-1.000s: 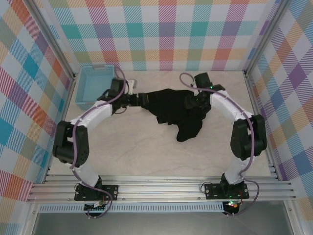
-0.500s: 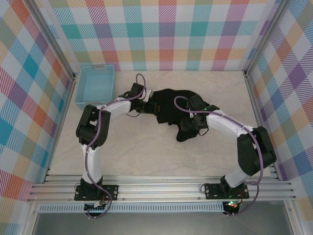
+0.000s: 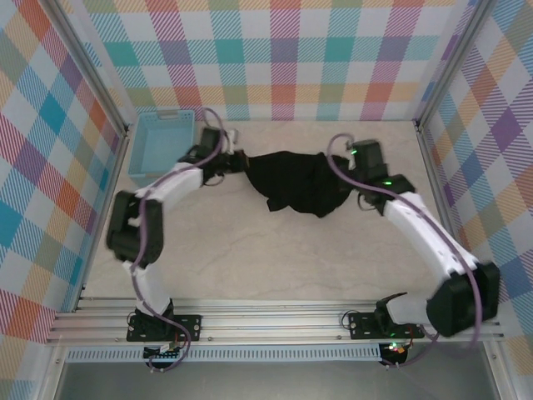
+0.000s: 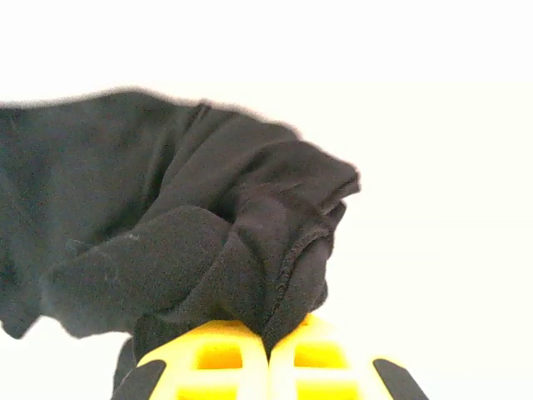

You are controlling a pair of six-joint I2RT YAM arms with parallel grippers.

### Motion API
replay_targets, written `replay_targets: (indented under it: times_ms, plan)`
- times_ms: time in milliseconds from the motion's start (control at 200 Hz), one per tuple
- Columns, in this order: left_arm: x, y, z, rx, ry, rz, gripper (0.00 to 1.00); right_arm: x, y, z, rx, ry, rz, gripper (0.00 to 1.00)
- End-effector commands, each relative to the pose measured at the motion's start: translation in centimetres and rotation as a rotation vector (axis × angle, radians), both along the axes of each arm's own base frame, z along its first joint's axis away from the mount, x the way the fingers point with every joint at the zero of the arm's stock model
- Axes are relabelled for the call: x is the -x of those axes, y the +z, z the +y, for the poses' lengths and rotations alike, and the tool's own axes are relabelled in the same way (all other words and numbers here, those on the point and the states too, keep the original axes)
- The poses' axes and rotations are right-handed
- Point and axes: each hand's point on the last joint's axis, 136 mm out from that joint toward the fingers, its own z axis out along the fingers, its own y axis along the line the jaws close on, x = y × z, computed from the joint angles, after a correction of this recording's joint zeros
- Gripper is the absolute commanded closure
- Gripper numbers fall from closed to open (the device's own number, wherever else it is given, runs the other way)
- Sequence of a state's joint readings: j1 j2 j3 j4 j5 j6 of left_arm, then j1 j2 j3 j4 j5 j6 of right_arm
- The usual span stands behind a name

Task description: Fold the inside-out t-shirt

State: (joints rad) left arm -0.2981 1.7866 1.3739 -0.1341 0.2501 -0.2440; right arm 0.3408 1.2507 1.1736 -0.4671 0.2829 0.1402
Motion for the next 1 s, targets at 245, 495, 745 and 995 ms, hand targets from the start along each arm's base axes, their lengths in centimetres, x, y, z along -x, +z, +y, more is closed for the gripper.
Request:
replay_targets:
  times_ms: [245, 495, 745, 995]
  plan:
    - [8.6, 28.7, 10.6, 0.005, 0.326, -0.672, 1.0, 4.2, 23.8, -2.1, -0.056, 0.04, -0.591, 1.0]
    - [15.1, 34.2, 13.9, -0.028, 0.4, -0.811, 1.0, 8.0, 27.6, -4.0, -0.07, -0.004, -0.702, 1.0]
    - [25.3, 42.1, 16.5, 0.053, 0.45, -1.061, 1.0, 13.4, 31.6, -5.3, -0.155, 0.002, -0.857, 1.0]
    - [16.1, 40.1, 14.9, -0.079, 0.434, -0.89, 1.0, 7.7, 29.7, -5.3, -0.044, -0.078, -0.757, 1.0]
